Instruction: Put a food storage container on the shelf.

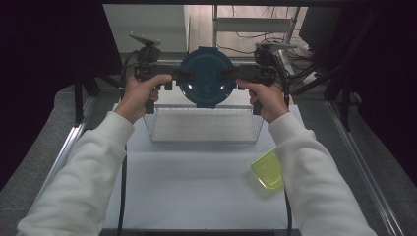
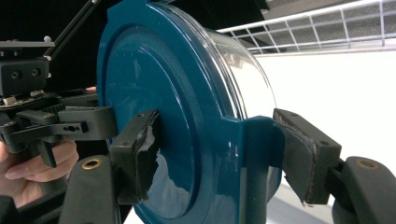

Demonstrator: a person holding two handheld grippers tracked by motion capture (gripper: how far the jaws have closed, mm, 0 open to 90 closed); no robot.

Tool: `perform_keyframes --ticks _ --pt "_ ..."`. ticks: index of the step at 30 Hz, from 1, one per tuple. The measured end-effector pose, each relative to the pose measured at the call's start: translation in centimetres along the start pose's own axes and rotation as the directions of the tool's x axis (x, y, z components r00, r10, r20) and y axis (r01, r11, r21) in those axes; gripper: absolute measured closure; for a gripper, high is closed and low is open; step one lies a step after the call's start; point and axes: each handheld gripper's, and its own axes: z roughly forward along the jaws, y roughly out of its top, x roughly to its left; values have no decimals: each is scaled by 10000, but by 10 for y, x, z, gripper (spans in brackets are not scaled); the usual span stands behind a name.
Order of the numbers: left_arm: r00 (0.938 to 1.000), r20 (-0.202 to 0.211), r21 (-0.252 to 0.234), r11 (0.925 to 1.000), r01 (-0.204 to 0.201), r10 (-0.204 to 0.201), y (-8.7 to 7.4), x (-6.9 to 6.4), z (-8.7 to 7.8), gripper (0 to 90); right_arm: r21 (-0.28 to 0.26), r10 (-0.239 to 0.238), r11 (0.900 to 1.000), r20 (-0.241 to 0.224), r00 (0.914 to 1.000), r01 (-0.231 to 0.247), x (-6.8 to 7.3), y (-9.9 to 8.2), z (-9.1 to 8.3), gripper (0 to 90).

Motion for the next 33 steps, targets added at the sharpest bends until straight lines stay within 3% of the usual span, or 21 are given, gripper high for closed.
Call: perform_keyframes --ticks 16,33 --pt "9979 291 222 9981 574 -580 6 35 28 387 598 189 9980 387 9991 -212 -25 18 24 333" --pt "9922 371 323 9925 1181 -1193 5 49 44 385 766 628 9948 519 9967 -667 -42 19 35 331"
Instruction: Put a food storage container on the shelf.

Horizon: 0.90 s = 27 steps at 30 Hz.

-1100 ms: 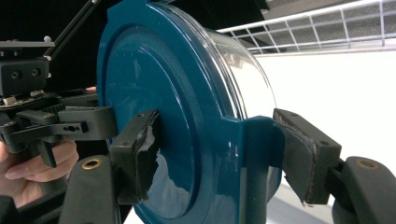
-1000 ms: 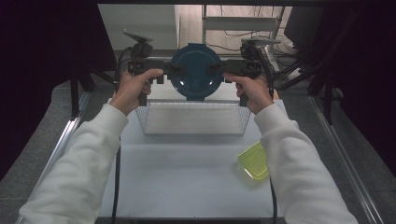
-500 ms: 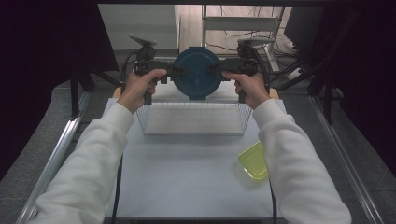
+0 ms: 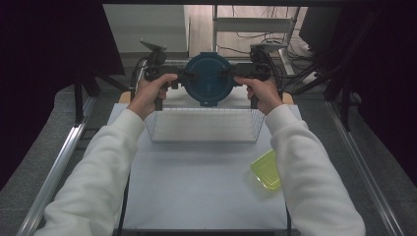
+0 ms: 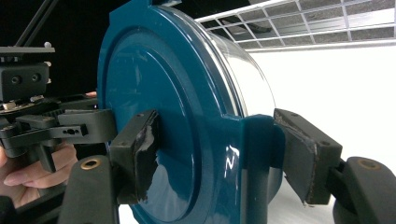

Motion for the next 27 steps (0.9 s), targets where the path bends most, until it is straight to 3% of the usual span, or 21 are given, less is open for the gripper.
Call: perform_keyframes --ticks 15,27 --pt "9959 226 3 9961 881 -881 5 13 8 373 -15 1357 9908 -114 9907 -1357 -14 8 12 327" --pt "9824 576 36 9841 1775 -1775 10 31 17 352 -157 2039 9789 51 9790 -2038 -23 11 24 317"
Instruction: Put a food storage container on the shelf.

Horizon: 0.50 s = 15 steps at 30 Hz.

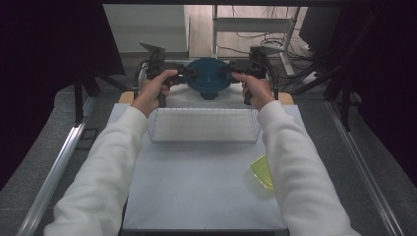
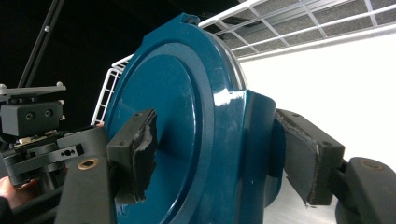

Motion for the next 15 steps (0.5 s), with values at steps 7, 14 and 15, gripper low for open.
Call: perform_keyframes --ticks 7,14,15 --pt "9999 106 -90 9999 108 -107 1 5 2 344 -136 29 9999 147 9999 -27 0 -1 4 304" --pt "9940 -732 -814 9929 -870 811 -2 -6 -3 309 -632 -546 9964 341 9979 566 6 -4 2 179" --pt "9944 -626 -944 9914 -911 854 -3 -7 -6 291 -724 -662 9950 426 9969 692 8 -5 0 152"
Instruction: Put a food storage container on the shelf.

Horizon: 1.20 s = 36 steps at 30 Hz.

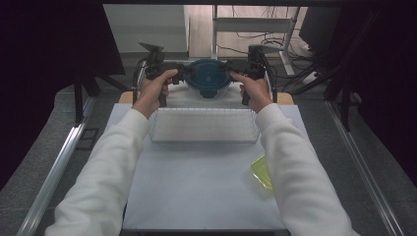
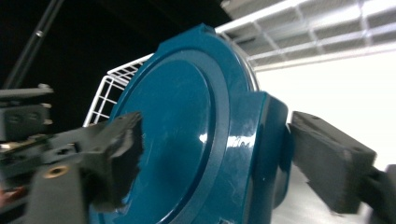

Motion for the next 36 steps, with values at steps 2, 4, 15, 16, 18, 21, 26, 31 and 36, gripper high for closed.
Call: perform_keyframes --ticks 2,4,15,16,18,21,26,31,36 --pt "9997 -154 -175 9996 -208 206 0 -3 -6 262 -200 -479 9986 301 9984 485 3 0 -6 128" --pt "9981 -317 -224 9983 -537 530 -2 -6 -11 237 -292 -737 9968 275 9969 745 5 0 -12 111" --pt "9539 -1090 -215 9587 -2835 2796 -38 -43 -42 207 -297 -3481 9359 762 9344 3511 22 -21 -55 162" --pt "9501 -1068 -152 9550 -2962 2930 -43 -45 -45 210 -270 -3673 9286 739 9272 3700 23 -25 -59 168" --pt "9447 -1010 -73 9493 -3142 3119 -55 -48 -50 209 -193 -3937 9183 632 9171 3955 24 -32 -66 185" --pt "9374 -916 -90 9410 -3382 3361 -70 -51 -60 210 -234 -4347 8996 484 8993 4361 23 -48 -80 200" --pt "9286 -721 -200 9303 -3663 3641 -104 -52 -77 216 -478 -4920 8686 336 8699 4931 16 -75 -102 227" --pt "9248 -570 -81 9261 -3772 3761 -136 -48 -84 221 -517 -5326 8443 283 8459 5333 1 -104 -123 242" --pt "9168 -796 180 9201 -3912 3913 -170 -41 -86 222 -352 -5324 8454 244 8462 5329 -16 -130 -137 244"
